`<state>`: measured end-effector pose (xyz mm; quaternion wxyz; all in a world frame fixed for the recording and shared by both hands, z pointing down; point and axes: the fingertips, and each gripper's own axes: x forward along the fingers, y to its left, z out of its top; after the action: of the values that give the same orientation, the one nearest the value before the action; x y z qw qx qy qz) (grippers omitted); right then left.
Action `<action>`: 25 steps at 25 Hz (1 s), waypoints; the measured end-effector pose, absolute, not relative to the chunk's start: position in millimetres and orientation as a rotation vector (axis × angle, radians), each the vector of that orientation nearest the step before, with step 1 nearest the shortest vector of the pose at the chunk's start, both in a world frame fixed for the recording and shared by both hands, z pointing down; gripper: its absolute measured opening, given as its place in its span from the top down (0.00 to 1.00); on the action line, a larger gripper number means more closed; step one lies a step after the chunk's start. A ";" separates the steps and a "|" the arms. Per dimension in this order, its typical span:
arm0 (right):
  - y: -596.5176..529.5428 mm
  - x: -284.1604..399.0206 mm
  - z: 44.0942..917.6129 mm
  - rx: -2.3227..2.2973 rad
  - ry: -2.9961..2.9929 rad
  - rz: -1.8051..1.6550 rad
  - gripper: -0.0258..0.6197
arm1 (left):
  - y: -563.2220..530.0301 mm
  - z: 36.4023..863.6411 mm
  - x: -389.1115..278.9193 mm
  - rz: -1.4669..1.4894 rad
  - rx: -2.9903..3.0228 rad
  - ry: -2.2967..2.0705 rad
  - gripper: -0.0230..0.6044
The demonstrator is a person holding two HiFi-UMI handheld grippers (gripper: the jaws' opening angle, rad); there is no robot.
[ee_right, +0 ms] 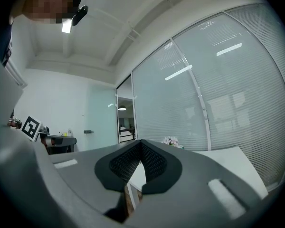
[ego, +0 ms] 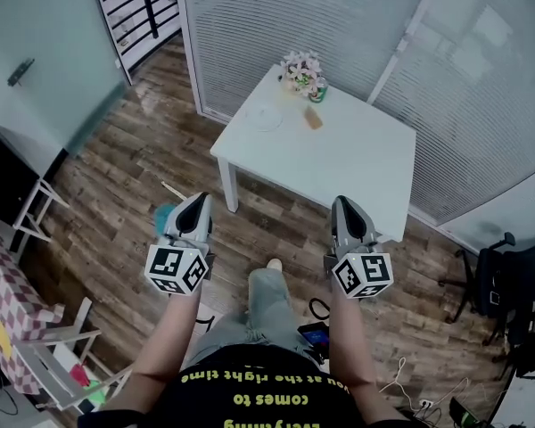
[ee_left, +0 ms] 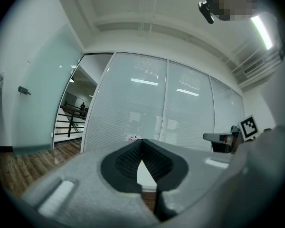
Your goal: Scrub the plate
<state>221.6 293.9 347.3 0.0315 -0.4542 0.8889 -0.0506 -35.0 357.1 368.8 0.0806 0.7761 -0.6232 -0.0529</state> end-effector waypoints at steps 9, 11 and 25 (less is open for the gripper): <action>248.5 211.9 348.8 -1.366 2.759 -0.163 0.95 | 317.7 367.8 -47.1 -0.172 2.290 -1.896 0.96; 235.5 209.1 350.3 -1.358 2.767 -0.170 0.95 | 307.0 368.9 -47.2 -0.163 2.288 -1.896 0.96; 125.9 196.3 347.8 -1.284 2.813 -0.189 0.95 | 208.1 368.8 -53.7 -0.161 2.243 -1.933 0.96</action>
<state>196.3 125.9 347.8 0.0218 -0.4144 0.9078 -0.0609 -53.7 208.1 368.8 0.0879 0.7535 -0.6493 -0.0541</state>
